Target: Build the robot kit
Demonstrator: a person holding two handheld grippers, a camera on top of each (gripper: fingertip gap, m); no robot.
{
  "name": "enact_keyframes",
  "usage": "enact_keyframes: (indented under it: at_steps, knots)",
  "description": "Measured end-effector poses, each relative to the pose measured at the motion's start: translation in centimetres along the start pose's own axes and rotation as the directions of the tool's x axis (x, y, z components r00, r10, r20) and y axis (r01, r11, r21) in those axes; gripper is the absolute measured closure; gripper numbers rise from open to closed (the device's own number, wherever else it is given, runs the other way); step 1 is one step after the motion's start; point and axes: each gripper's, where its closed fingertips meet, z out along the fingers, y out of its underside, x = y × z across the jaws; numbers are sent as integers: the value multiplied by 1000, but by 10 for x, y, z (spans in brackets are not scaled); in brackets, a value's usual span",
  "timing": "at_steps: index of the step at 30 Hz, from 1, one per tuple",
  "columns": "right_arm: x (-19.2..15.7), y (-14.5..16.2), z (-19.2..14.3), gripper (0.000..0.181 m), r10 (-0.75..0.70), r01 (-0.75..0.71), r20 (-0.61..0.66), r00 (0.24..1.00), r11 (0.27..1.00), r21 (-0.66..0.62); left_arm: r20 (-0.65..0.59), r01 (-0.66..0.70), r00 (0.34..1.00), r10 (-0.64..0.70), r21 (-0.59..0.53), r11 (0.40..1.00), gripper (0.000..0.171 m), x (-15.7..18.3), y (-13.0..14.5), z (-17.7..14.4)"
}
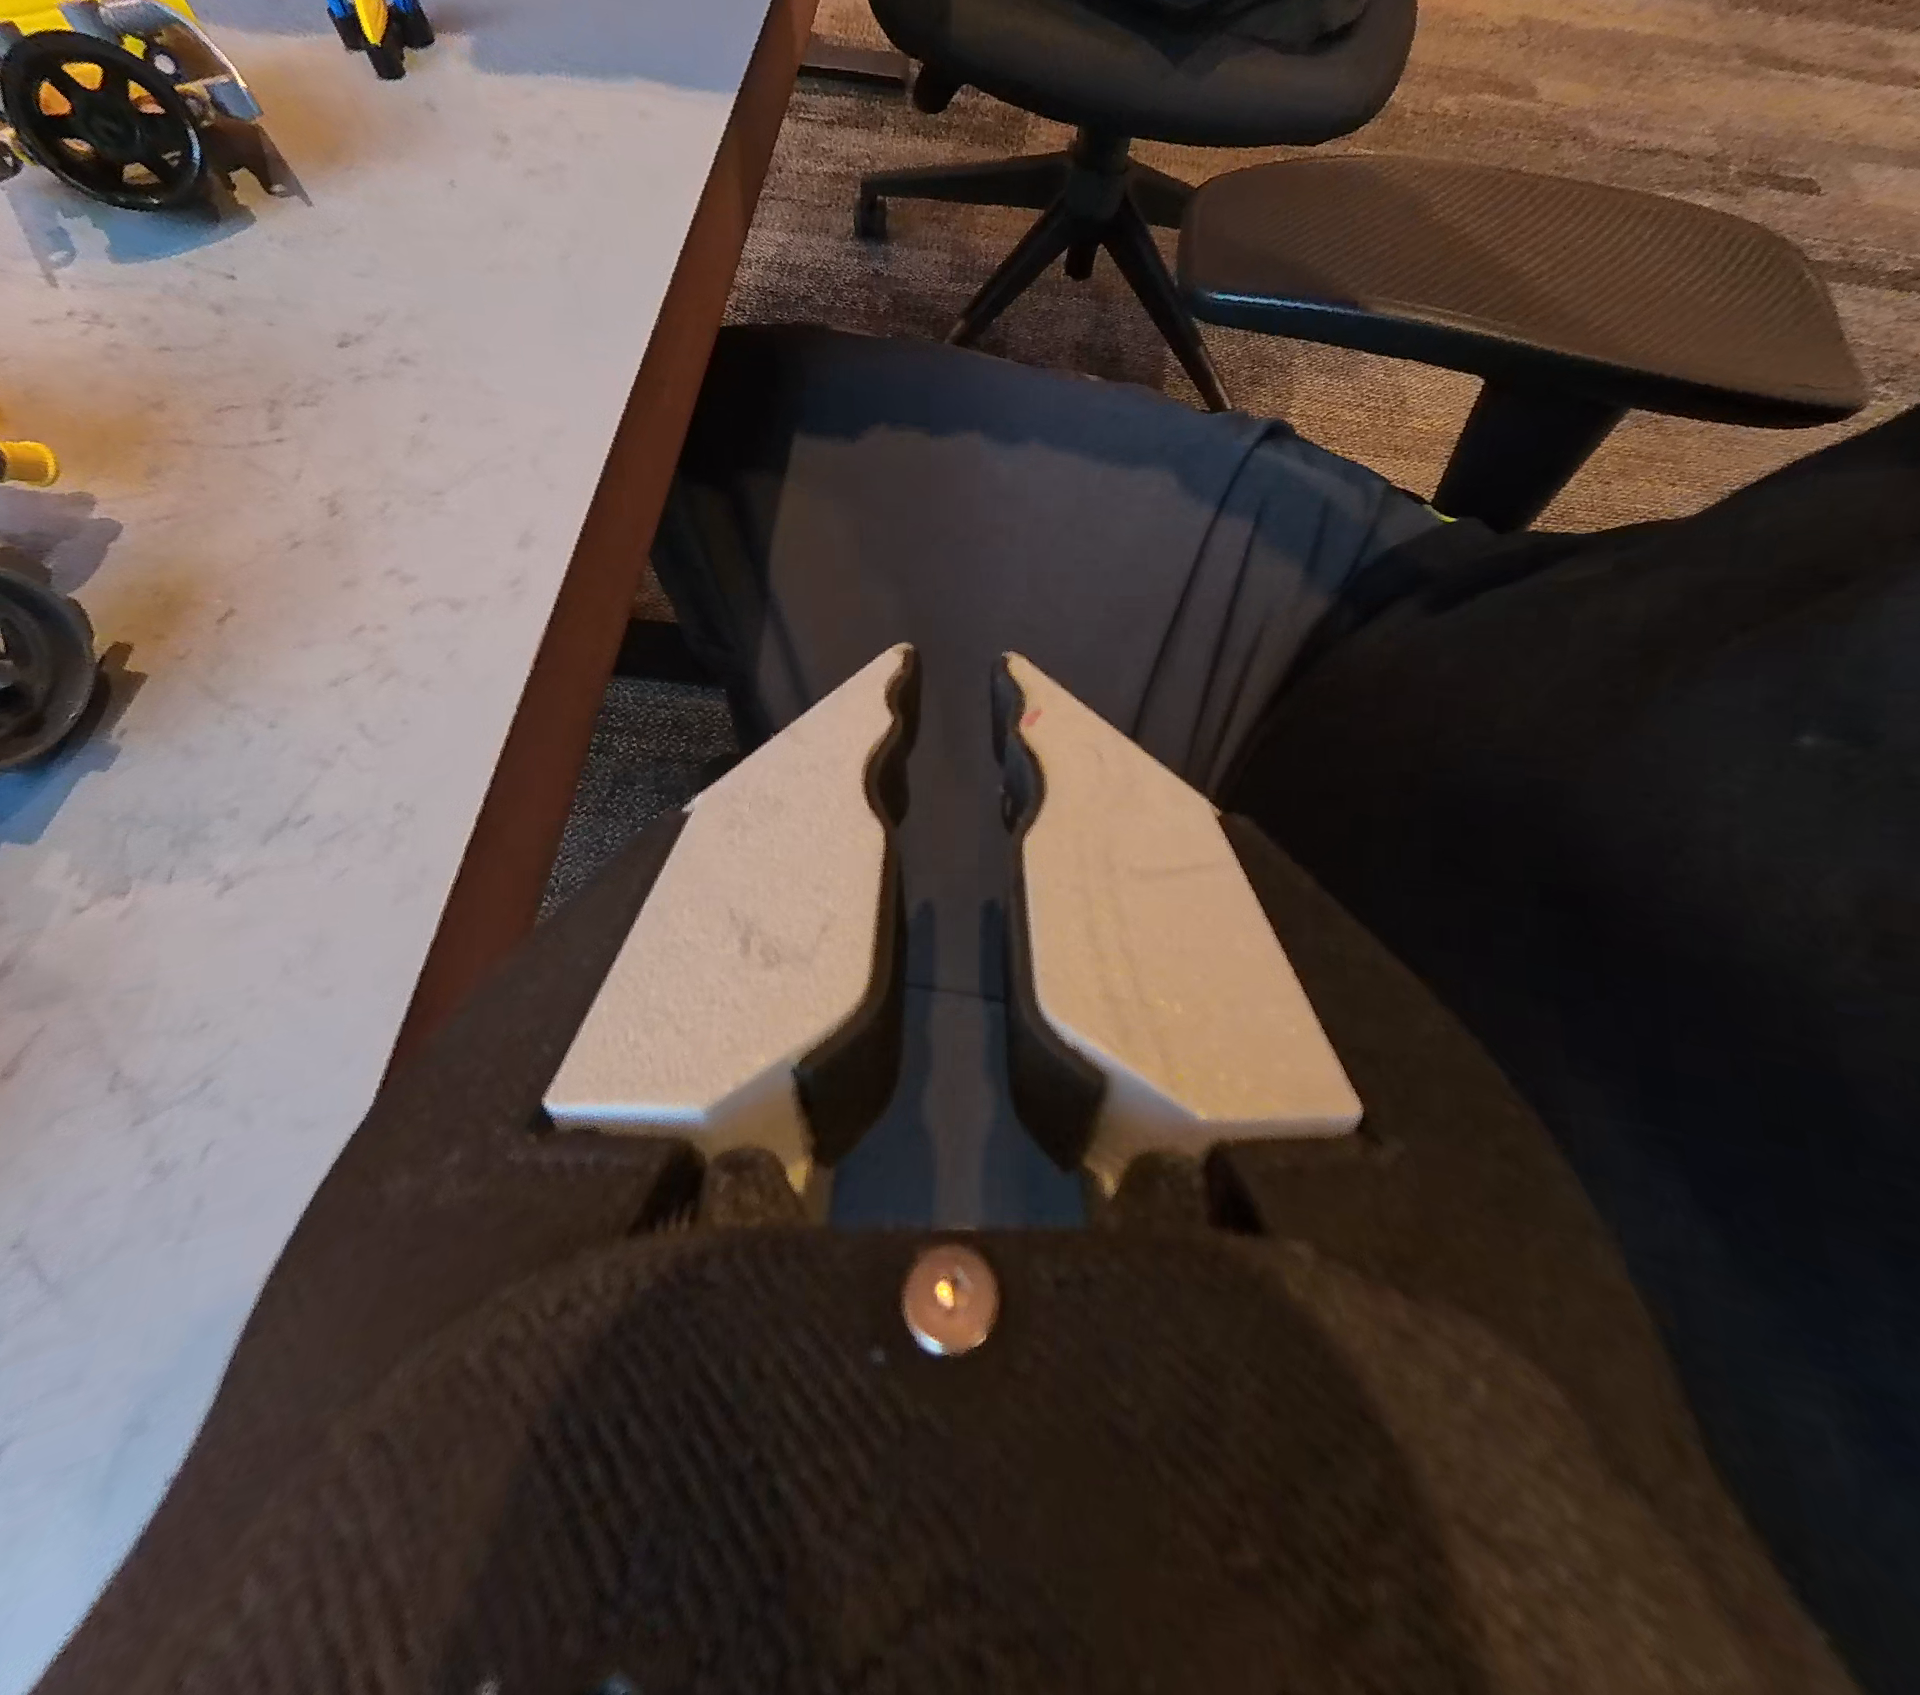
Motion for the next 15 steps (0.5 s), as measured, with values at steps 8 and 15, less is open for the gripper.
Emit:
enact_keyframes:
  at_steps: [8, 15]
  knots:
    - [16, 20, 13, 181, -185, 149, -205, 961, 973, -178, -3, -2, 1000, 2, 2, 1000, 160, 1, -1, -1]
    - [44, 35, 17, 181, -322, 221, -352, 879, 929, -299, -5, -1, 1000, 1, 3, 1000, 160, 1, -1, -1]
